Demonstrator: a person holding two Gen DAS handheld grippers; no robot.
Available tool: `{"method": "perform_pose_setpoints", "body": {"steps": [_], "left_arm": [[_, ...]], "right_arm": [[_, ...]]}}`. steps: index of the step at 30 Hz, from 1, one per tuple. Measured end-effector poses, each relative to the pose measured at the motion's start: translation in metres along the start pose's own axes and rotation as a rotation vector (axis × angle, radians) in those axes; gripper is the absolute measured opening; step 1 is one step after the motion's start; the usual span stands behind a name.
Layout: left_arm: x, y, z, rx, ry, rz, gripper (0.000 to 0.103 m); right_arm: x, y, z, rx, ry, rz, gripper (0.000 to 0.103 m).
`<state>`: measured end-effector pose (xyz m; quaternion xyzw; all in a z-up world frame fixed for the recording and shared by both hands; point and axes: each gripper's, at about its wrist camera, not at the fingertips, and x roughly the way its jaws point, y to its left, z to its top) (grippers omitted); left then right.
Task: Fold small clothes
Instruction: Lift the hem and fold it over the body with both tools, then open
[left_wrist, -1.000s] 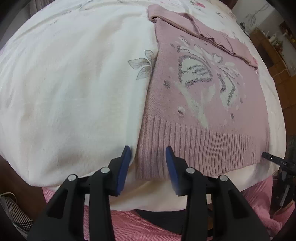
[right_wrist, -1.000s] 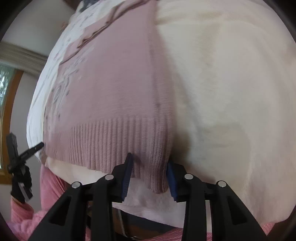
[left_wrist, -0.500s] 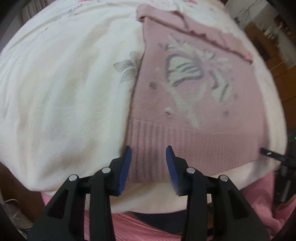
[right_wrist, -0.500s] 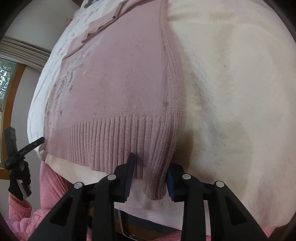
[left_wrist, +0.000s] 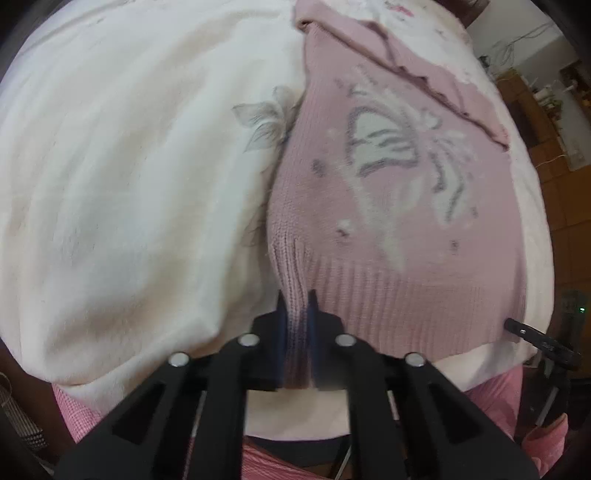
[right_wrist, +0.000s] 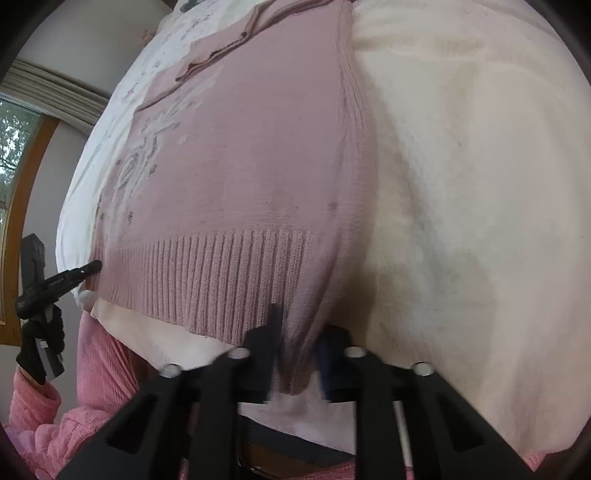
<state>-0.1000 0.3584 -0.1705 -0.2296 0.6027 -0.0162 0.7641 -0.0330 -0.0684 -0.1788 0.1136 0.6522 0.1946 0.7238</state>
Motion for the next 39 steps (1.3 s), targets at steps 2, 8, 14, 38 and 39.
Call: {"method": "perform_pose_setpoints", "body": {"steps": [2, 8, 14, 38, 39], "left_arm": [[-0.007, -0.001, 0.002, -0.019, -0.011, -0.063, 0.006], [-0.039, -0.021, 0.027, -0.024, -0.085, -0.2, 0.006], [-0.057, -0.033, 0.075, -0.021, -0.177, -0.205, 0.006], [0.038, 0.002, 0.208, -0.213, -0.094, -0.129, 0.01], [0.037, 0.005, 0.209, -0.234, -0.092, -0.154, 0.01]], "right_arm": [[-0.008, -0.005, 0.002, 0.023, -0.01, 0.067, 0.011], [-0.052, -0.015, 0.018, 0.101, -0.106, 0.301, 0.01], [-0.098, -0.026, 0.064, 0.149, -0.206, 0.404, 0.01], [-0.011, -0.078, 0.225, 0.387, -0.058, 0.327, 0.015], [-0.011, -0.082, 0.225, 0.393, -0.055, 0.329, 0.016]]}}
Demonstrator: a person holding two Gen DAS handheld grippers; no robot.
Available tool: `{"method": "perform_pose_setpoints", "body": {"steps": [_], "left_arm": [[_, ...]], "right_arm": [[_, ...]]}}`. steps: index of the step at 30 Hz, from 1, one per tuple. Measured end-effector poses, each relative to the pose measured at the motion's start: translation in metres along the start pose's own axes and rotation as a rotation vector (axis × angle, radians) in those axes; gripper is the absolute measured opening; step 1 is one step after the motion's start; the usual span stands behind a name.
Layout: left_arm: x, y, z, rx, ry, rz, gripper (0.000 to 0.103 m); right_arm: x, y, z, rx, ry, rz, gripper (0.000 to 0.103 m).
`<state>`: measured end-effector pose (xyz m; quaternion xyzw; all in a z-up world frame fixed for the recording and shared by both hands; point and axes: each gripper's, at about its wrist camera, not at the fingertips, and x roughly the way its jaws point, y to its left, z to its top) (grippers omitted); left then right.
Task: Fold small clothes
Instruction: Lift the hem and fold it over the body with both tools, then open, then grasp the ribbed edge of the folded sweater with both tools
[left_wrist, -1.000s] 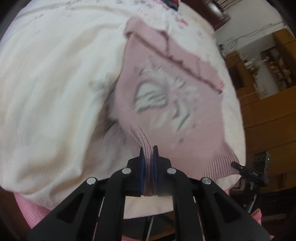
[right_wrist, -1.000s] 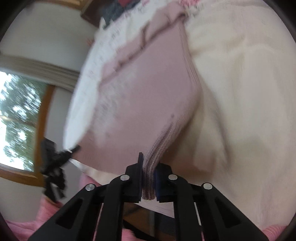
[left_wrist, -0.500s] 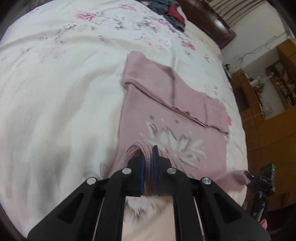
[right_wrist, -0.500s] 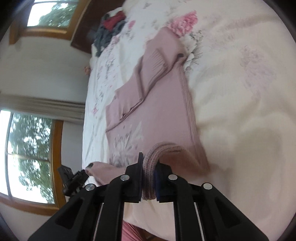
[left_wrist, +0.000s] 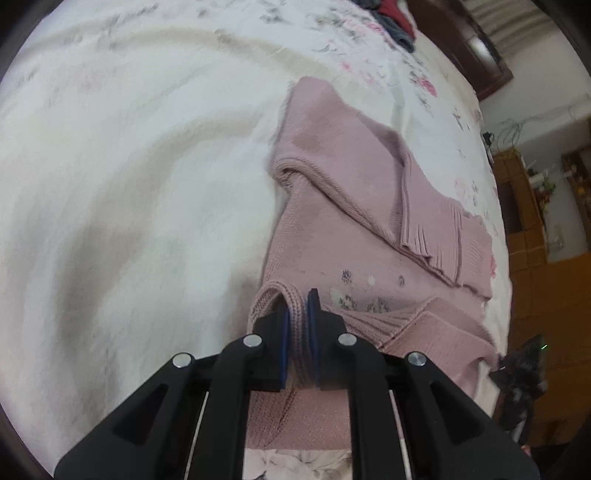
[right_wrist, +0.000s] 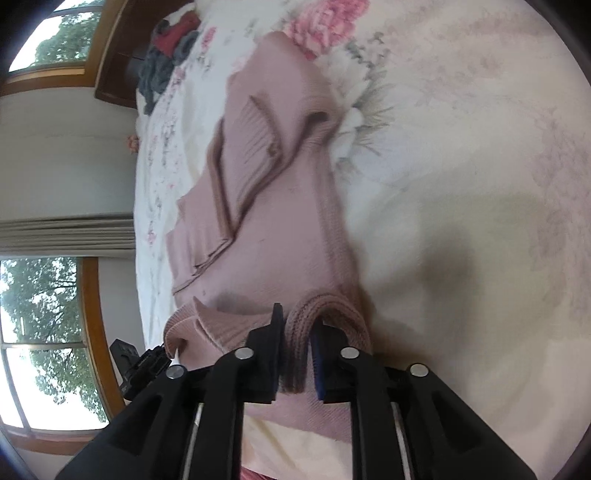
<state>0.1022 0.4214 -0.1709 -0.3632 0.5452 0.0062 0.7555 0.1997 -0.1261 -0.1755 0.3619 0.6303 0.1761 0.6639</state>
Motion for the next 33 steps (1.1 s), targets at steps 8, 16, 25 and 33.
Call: {"method": "perform_pose_setpoints", "body": {"steps": [8, 16, 25, 33], "left_arm": [[-0.032, 0.024, -0.002, -0.117, -0.027, -0.149, 0.022], [-0.058, 0.009, 0.005, 0.046, -0.101, -0.01, 0.038], [-0.003, -0.045, -0.009, 0.429, -0.032, 0.206, 0.053], [0.036, -0.059, -0.007, 0.557, 0.011, 0.309, 0.026]], "right_arm": [[-0.032, -0.016, -0.001, 0.01, -0.059, -0.006, 0.067], [-0.058, 0.013, -0.01, -0.194, -0.108, -0.112, 0.065], [0.002, 0.068, -0.016, -0.476, -0.042, -0.315, 0.065], [0.043, 0.066, -0.008, -0.526, 0.008, -0.428, 0.058]]}}
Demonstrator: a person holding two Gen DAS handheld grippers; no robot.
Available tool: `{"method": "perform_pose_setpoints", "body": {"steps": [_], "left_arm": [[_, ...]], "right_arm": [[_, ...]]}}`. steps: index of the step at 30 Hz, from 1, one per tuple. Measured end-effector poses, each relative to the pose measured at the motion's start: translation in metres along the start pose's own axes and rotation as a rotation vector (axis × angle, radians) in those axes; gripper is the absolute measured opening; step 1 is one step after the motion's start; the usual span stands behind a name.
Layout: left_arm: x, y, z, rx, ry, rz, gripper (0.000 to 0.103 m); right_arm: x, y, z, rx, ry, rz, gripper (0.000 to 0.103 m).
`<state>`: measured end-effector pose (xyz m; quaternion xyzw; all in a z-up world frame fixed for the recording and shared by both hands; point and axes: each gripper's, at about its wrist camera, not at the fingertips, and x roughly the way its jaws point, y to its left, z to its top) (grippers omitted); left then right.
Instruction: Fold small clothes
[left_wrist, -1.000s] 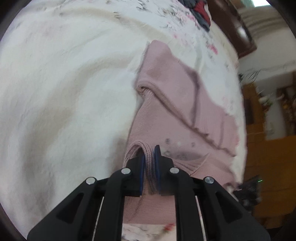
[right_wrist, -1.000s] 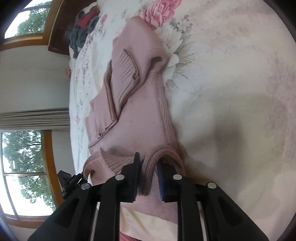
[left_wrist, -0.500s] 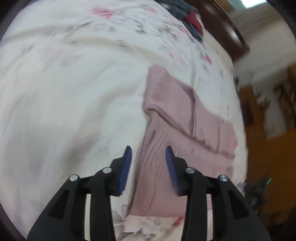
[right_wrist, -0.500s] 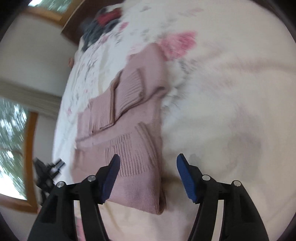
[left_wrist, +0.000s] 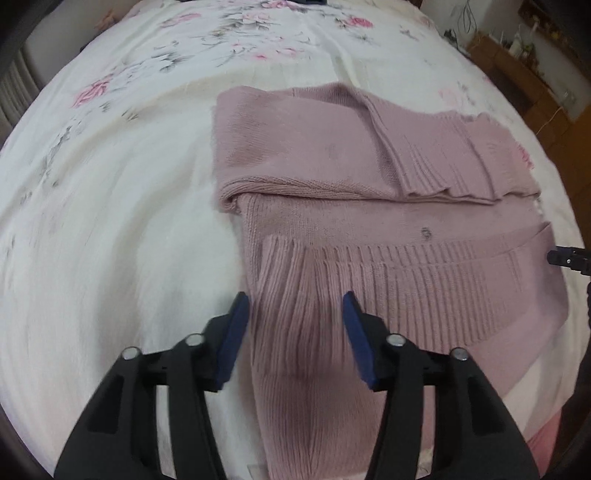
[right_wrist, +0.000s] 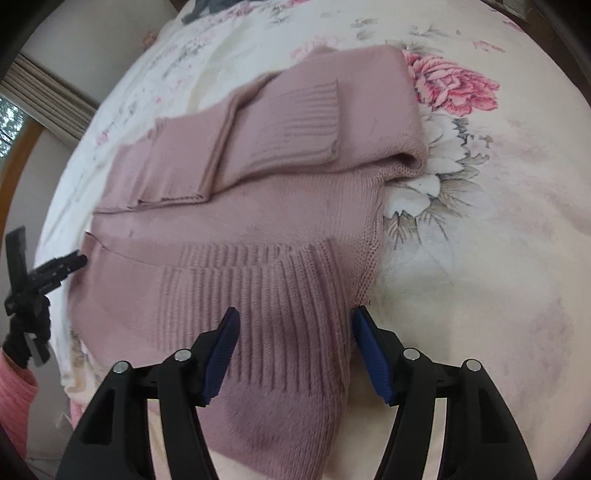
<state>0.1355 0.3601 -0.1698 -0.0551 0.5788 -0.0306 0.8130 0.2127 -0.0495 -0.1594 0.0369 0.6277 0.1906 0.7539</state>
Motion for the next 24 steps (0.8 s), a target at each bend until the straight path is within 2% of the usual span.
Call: {"method": "perform_pose_setpoints", "body": {"steps": [1, 3, 5, 9, 11, 13, 16, 20, 21, 22, 24], "left_arm": [[0.002, 0.001, 0.0, -0.002, 0.005, 0.001, 0.009], [-0.001, 0.002, 0.0, -0.023, -0.017, -0.024, 0.008], [-0.011, -0.001, -0.003, -0.03, -0.055, -0.051, 0.007], [-0.035, -0.003, -0.014, -0.02, -0.116, -0.117, 0.007], [-0.037, -0.003, -0.018, -0.026, -0.117, -0.127, 0.007], [-0.03, -0.001, -0.019, -0.025, -0.1, -0.101, 0.007], [-0.014, 0.0, -0.013, -0.052, -0.06, -0.095, 0.008], [0.008, 0.001, -0.006, -0.044, -0.013, -0.04, 0.015], [0.012, 0.0, -0.005, -0.04, -0.001, -0.033, 0.021], [0.015, 0.0, -0.004, -0.039, 0.005, -0.032, 0.022], [0.018, -0.002, -0.001, -0.036, 0.01, -0.026, 0.022]], "right_arm": [[0.002, 0.0, 0.001, -0.002, 0.001, -0.008, 0.052], [0.002, -0.001, 0.0, -0.009, 0.003, -0.026, 0.029], [-0.004, -0.002, -0.001, -0.014, -0.012, -0.015, 0.016], [-0.025, -0.004, -0.008, -0.023, -0.061, 0.023, 0.014], [-0.034, -0.004, -0.013, -0.026, -0.076, 0.056, 0.011], [-0.036, -0.005, -0.017, -0.02, -0.08, 0.088, 0.011], [-0.031, -0.005, -0.017, -0.029, -0.067, 0.066, 0.011], [-0.014, -0.011, -0.009, 0.009, -0.032, 0.085, 0.019], [-0.01, -0.011, -0.006, 0.014, -0.02, 0.091, 0.024], [-0.003, -0.012, -0.005, 0.023, 0.0, 0.1, 0.028], [0.008, -0.01, -0.004, 0.024, 0.016, 0.099, 0.026]]}}
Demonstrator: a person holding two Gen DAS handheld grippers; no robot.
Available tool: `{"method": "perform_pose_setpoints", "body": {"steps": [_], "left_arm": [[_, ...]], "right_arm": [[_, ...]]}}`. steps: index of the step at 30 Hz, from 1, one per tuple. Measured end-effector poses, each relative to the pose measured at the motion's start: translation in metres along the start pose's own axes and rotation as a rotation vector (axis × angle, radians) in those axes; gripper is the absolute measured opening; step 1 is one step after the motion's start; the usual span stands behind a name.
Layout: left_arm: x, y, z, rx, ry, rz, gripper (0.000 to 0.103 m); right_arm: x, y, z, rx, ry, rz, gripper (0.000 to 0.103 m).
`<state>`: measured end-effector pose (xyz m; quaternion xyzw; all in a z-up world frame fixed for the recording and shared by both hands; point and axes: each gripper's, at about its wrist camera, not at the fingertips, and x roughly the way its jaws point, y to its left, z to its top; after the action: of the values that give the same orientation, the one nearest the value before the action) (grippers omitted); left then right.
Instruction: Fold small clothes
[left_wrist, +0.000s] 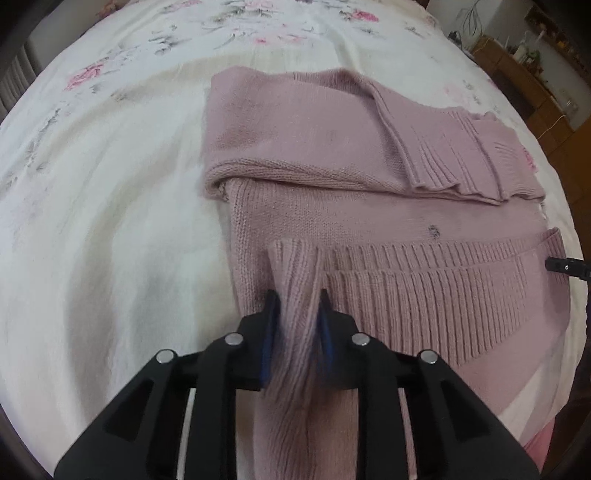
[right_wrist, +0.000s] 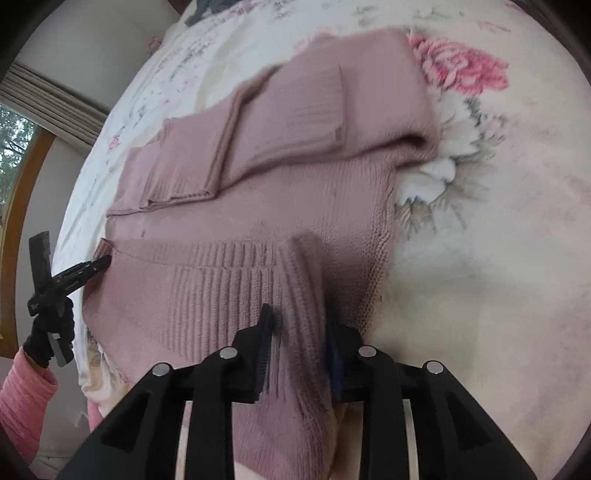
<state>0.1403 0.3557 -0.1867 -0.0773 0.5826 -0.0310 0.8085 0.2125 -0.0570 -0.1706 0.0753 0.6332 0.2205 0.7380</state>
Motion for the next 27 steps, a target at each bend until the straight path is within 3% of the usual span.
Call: {"method": "perform_pose_setpoints", "body": {"steps": [2, 3, 7, 11, 16, 22, 27], "left_arm": [[-0.002, -0.002, 0.0, 0.007, -0.003, -0.002, 0.018], [-0.005, -0.002, 0.0, 0.005, -0.008, -0.01, 0.009], [-0.033, -0.004, -0.011, 0.001, -0.082, -0.056, 0.008], [-0.076, -0.01, -0.031, -0.001, -0.181, -0.109, 0.008], [-0.113, -0.017, -0.045, 0.012, -0.265, -0.107, 0.008], [-0.145, -0.017, -0.012, -0.006, -0.363, -0.106, 0.008], [-0.152, -0.021, 0.037, -0.003, -0.428, -0.081, 0.007]], "right_arm": [[0.0, 0.002, -0.001, -0.012, -0.004, 0.005, 0.013], [-0.002, 0.003, -0.002, -0.013, -0.009, 0.014, 0.011], [-0.022, 0.015, -0.012, -0.052, -0.063, 0.014, 0.01], [-0.057, 0.028, -0.03, -0.072, -0.144, 0.073, 0.01], [-0.088, 0.033, -0.053, -0.07, -0.209, 0.109, 0.01], [-0.122, 0.033, -0.036, -0.043, -0.283, 0.14, 0.01], [-0.142, 0.038, 0.007, -0.044, -0.345, 0.109, 0.01]]}}
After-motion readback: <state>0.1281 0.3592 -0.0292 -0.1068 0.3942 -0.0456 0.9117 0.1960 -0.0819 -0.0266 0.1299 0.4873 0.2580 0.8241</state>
